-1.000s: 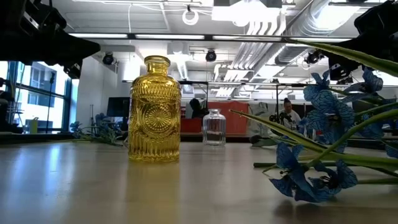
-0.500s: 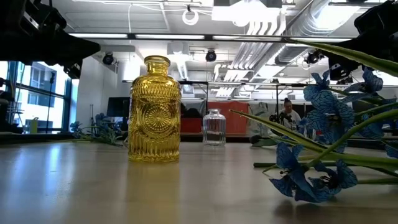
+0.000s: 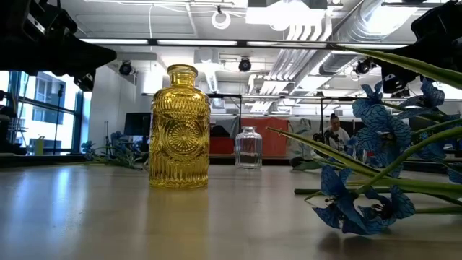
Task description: Sort flowers into vase by color
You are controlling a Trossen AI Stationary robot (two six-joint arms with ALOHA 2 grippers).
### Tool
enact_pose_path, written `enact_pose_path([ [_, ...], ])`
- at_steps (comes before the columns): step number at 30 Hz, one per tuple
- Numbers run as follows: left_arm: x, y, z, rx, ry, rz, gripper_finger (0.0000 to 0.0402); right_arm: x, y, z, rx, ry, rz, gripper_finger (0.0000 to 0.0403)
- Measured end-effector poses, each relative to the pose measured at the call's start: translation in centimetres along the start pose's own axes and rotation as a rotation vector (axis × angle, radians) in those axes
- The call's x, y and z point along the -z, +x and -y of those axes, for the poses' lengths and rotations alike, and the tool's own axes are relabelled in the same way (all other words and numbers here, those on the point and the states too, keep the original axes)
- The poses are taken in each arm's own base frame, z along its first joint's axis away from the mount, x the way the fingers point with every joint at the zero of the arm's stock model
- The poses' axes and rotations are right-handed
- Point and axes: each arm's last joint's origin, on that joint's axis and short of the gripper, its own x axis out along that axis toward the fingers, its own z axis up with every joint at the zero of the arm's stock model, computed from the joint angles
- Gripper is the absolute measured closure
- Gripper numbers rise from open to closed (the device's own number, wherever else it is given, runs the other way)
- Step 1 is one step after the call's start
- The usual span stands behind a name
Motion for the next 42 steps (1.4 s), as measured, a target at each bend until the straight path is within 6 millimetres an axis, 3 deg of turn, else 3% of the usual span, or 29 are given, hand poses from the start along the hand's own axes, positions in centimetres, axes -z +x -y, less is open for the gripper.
enact_pose_path([
  [32, 0.0, 0.0, 0.0, 0.001, -0.012, 0.005, 0.0402, 0.0, 0.0, 0.0, 0.000, 0.000, 0.000, 0.0402],
  [35, -0.9, 0.0, 0.2, 0.028, -0.188, 0.096, 0.0402, 0.0, 0.0, 0.0, 0.000, 0.000, 0.000, 0.0402],
  [39, -3.2, -0.3, 0.0, -0.025, -0.565, 0.379, 0.0401, 0.0, 0.0, 0.0, 0.000, 0.000, 0.000, 0.0402],
  [42, -4.8, 0.1, 0.3, -0.010, -0.581, 0.459, 0.0401, 0.0, 0.0, 0.0, 0.000, 0.000, -0.001, 0.0402],
])
